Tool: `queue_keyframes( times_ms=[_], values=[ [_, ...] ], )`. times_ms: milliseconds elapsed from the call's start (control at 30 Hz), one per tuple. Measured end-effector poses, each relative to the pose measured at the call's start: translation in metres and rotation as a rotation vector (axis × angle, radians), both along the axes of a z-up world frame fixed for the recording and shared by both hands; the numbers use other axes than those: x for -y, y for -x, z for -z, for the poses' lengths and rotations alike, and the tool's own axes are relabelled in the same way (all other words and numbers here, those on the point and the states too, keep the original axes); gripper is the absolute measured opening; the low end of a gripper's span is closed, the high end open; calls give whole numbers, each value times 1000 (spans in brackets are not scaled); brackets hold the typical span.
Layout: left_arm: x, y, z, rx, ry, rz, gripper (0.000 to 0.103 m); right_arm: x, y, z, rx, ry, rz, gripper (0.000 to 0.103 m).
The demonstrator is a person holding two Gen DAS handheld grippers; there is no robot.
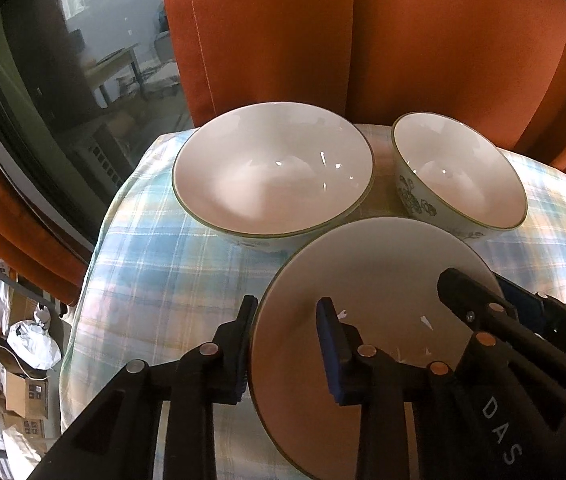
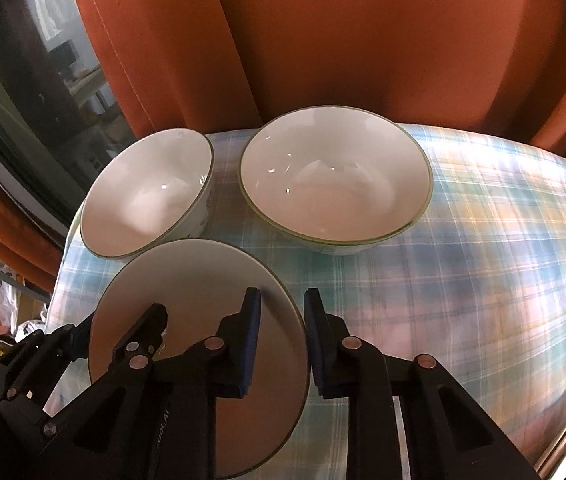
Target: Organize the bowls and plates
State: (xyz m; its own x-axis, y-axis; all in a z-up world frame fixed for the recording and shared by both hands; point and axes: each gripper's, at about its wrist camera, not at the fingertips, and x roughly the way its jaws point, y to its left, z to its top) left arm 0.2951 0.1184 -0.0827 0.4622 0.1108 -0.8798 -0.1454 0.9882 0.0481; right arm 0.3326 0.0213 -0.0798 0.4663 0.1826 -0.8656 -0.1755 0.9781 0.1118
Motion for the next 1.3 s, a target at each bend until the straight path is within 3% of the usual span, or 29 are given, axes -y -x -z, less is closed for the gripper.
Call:
queue_keyframes(
  times_ms=[300, 633, 1000, 1300],
  values=[
    [-1, 5, -7, -6, 16, -1, 29, 3, 5, -8, -13, 9, -1, 26],
    [-2, 25, -39, 43, 19, 18, 29, 6, 27, -40, 34, 7, 17, 26],
    [12, 75, -75, 105, 16, 75, 29, 22, 84, -76, 103, 0, 64, 26],
    [37, 118, -85, 119, 26, 124, 29, 52, 140, -94, 121, 0, 120, 26]
  ],
)
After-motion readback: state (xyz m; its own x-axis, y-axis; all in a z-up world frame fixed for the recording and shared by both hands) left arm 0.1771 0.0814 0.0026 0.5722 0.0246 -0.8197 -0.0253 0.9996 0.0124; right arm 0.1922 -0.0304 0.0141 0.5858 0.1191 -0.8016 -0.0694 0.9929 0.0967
